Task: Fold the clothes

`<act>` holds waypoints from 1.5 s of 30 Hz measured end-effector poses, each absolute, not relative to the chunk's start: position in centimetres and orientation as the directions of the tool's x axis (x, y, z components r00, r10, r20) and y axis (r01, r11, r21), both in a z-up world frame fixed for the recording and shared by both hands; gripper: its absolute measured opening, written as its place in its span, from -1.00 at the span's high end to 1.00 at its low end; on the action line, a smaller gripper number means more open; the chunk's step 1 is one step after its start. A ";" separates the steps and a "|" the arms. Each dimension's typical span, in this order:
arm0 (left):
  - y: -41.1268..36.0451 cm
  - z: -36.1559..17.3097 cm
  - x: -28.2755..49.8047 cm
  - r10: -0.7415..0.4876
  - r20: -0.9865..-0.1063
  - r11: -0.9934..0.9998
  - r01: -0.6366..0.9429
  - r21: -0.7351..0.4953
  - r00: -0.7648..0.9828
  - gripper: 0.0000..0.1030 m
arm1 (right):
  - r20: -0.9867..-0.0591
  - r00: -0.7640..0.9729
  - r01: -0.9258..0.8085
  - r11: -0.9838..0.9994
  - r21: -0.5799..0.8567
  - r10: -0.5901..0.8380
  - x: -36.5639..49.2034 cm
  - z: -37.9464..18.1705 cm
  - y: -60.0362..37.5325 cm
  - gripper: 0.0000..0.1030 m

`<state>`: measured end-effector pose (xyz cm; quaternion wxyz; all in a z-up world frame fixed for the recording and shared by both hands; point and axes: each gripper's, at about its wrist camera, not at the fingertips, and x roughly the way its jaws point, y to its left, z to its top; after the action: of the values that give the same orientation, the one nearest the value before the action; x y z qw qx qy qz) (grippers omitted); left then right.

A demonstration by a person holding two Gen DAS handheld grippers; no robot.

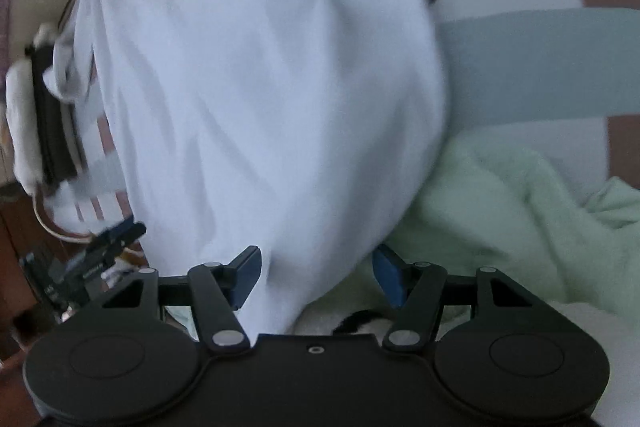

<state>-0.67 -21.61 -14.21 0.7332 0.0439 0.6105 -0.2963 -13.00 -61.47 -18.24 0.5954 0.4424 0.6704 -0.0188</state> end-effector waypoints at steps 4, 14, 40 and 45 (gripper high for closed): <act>-23.6 -13.3 -2.7 -0.300 -0.934 0.768 0.630 -0.117 0.192 0.84 | -0.877 0.109 0.525 0.722 0.451 0.468 -11.6 -16.4 -59.9 0.85; -20.0 -9.1 -6.9 -0.153 -0.919 0.761 0.637 0.125 0.363 0.96 | -0.974 -0.052 0.154 0.966 0.209 0.219 -10.9 -11.6 -55.0 0.87; -34.5 -12.1 -6.1 -0.687 -0.713 0.515 0.785 -0.343 0.139 0.18 | -0.751 0.326 0.603 0.486 0.633 0.574 -7.9 -18.2 -63.8 0.71; -34.6 -15.1 -6.5 -0.672 -0.734 0.534 0.754 -0.382 0.104 0.09 | -0.725 0.339 0.652 0.406 0.640 0.599 -6.1 -18.7 -63.4 0.01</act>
<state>-6.50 -34.57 -15.10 0.7415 0.0442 0.4660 -0.4807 -6.11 -63.42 -18.72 0.6109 0.5444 0.5744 -0.0216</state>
